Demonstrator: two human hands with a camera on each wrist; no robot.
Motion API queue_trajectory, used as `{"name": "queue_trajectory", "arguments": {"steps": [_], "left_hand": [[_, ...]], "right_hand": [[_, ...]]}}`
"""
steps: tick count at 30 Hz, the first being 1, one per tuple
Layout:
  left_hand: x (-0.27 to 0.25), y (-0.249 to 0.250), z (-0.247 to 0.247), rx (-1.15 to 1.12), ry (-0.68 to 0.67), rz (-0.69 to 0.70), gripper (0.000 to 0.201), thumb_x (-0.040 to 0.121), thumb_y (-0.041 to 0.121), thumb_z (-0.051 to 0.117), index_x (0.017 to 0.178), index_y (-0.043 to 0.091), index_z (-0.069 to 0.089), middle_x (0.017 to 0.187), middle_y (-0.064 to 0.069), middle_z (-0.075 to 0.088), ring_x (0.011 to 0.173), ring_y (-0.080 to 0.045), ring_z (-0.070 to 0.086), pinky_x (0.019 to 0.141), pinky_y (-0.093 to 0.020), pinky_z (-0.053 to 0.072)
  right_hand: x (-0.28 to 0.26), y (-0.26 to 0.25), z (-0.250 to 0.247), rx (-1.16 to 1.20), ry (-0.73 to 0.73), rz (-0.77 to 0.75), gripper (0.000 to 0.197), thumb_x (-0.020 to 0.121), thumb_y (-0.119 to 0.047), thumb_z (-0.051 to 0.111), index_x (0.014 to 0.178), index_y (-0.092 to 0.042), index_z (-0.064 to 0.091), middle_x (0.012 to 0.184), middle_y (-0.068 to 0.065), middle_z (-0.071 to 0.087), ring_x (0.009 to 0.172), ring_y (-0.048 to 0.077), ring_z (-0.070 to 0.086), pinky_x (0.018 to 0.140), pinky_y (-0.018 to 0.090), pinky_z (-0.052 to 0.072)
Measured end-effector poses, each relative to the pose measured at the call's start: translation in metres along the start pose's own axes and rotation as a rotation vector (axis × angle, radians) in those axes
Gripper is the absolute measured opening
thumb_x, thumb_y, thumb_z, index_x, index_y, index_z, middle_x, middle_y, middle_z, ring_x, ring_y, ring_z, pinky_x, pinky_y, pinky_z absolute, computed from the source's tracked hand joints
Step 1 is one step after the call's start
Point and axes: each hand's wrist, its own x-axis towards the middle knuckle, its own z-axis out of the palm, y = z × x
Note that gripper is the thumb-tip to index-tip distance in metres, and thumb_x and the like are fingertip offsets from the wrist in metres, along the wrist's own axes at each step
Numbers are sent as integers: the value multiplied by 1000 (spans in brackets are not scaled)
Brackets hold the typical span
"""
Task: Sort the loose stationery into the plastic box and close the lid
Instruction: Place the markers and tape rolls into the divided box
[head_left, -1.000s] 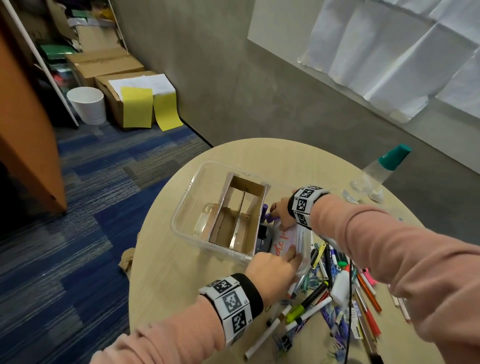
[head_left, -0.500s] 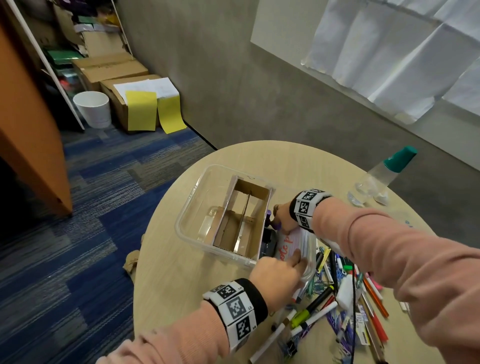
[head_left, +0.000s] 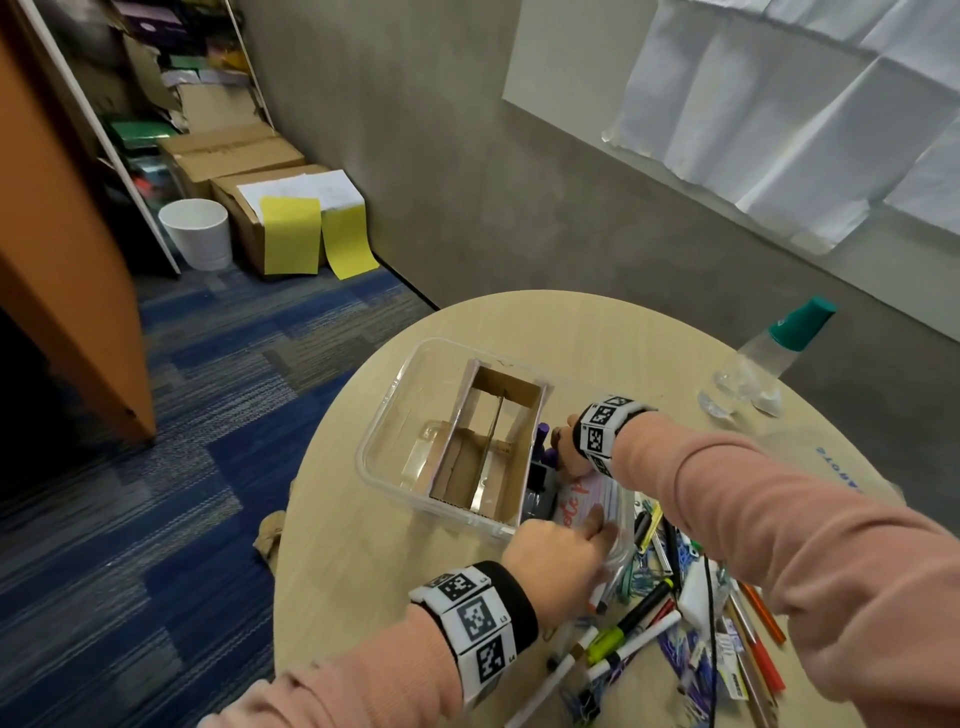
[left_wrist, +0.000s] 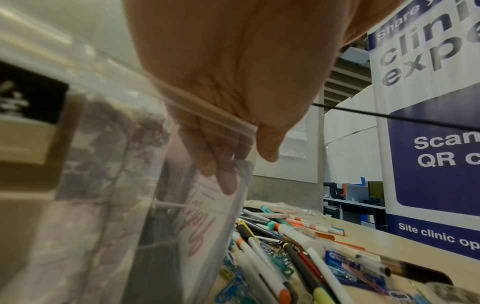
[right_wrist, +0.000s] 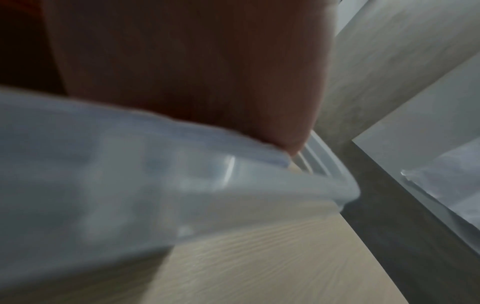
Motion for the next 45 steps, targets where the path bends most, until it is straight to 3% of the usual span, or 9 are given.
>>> {"name": "queue_trajectory", "arguments": {"steps": [6,14,20,24,26,29,35,41,45], "left_hand": [[0,-2,4,-13,35,-2,47,97,31,38,140,12,28,147,-9,32,90,-34,63,68,-38,48],[3,-11,2,-152,79,-34,51,92,36,49,137,16,32,127,-9,55,100,-27,61,84,-39,52],[-8,-9,6,-193,156,-109,64,90,41,51,145,20,25,146,-7,37,132,-21,36,109,-35,34],[-18,15,14,-131,353,-105,46,92,29,50,136,23,41,140,-7,38,128,-26,30,103,-38,29],[-21,31,22,-117,369,-12,39,89,23,55,128,22,50,128,-7,46,117,-28,37,91,-37,31],[-20,53,40,-49,259,194,31,87,21,56,119,19,58,118,-6,54,107,-29,45,82,-35,33],[-13,100,84,96,-277,510,36,87,23,54,122,25,55,123,-5,48,112,-26,38,88,-37,31],[-17,120,105,329,-501,626,40,79,28,66,118,24,58,127,-7,45,114,-30,34,89,-40,30],[-17,114,99,270,-421,659,29,86,29,58,114,21,62,129,-1,49,118,-27,34,87,-39,28]], "right_hand": [[-35,21,-23,329,-78,-142,45,96,-36,43,134,-12,49,137,8,50,123,26,48,106,38,37],[-94,54,-13,830,324,-224,38,98,-31,41,131,-18,54,139,2,50,127,21,44,110,33,30],[-146,43,63,1278,926,4,26,95,-18,49,112,-9,67,111,7,67,98,20,61,85,21,41],[-172,17,135,1564,1029,262,21,93,-12,53,104,-6,70,97,5,66,87,13,57,72,6,39],[-182,-1,171,1669,967,350,18,92,-13,55,99,-8,70,90,0,63,81,11,56,64,-1,37],[-193,-29,217,1705,677,312,9,90,-16,59,85,-20,65,77,-10,58,71,4,52,64,11,37],[-200,-68,273,1441,105,160,17,80,-23,69,87,-8,71,83,5,68,77,11,55,67,19,37],[-197,-91,281,1309,61,82,17,79,-25,67,90,-13,69,98,5,68,87,16,59,72,22,41],[-196,-104,285,1307,120,120,28,80,-40,60,60,-23,51,69,-5,55,75,17,53,65,25,37]]}}
